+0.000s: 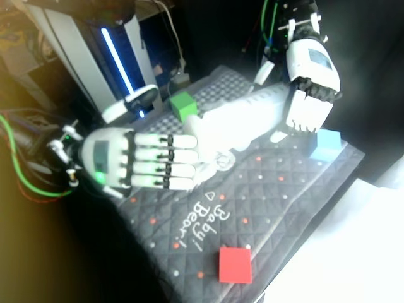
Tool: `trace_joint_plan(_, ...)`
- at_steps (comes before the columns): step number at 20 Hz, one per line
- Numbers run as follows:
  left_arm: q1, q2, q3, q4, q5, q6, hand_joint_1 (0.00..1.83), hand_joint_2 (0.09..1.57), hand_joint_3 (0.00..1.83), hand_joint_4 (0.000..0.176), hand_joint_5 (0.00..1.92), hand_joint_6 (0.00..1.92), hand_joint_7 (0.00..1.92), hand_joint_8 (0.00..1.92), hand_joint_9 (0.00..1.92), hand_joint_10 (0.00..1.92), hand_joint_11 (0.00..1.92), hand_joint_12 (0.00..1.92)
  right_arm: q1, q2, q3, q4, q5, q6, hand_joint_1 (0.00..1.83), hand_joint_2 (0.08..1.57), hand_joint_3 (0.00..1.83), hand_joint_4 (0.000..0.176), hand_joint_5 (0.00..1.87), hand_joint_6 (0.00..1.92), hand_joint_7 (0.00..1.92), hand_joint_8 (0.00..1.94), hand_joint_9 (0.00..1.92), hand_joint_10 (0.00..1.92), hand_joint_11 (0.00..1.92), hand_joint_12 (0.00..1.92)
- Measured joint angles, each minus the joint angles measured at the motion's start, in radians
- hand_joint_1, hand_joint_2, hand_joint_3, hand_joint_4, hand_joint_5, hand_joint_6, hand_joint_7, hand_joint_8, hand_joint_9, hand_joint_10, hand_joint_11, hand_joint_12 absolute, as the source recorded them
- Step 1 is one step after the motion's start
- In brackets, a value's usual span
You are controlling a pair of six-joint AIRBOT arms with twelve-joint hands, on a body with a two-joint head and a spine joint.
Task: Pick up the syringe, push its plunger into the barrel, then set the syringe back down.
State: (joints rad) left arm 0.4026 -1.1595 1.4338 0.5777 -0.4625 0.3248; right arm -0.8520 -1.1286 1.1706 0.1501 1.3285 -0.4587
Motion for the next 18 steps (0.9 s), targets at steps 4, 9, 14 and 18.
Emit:
trace_joint_plan(4,-0.004,-0.016,0.012,0.005,0.005,-0.001,1.52,1.14,0.0,0.12,1.15,1.92,1.38,1.92,1.52,1.92,1.57,1.92,0.002,-0.003,0.002,-0.003,-0.006,0.003,0.0,0.88,0.0,0.024,0.04,0.0,0.05,0.0,0.01,0.0,0.03,0.01)
trace_joint_plan(9,-0.022,-0.027,0.012,0.026,0.01,0.001,1.52,1.14,0.0,0.11,1.16,1.92,1.38,1.92,1.52,1.92,1.57,1.92,0.002,-0.007,0.002,-0.008,-0.003,0.004,0.0,0.87,0.0,0.023,0.04,0.0,0.03,0.0,0.0,0.0,0.0,0.0)
trace_joint_plan(14,-0.037,-0.036,0.014,0.037,0.01,0.001,1.46,1.17,0.01,0.103,1.11,1.92,1.34,1.92,1.5,1.92,1.55,1.92,0.013,-0.01,0.002,-0.023,-0.01,0.004,0.0,0.88,0.0,0.012,0.02,0.01,0.01,0.0,0.0,0.0,0.0,0.0)
trace_joint_plan(18,-0.041,-0.042,0.014,0.044,0.009,0.0,1.45,1.17,0.01,0.102,1.14,1.92,1.39,1.92,1.53,1.92,1.57,1.92,0.015,-0.014,0.002,-0.035,-0.014,0.004,0.01,0.88,0.0,0.002,0.03,0.01,0.02,0.0,0.0,0.0,0.0,0.0)
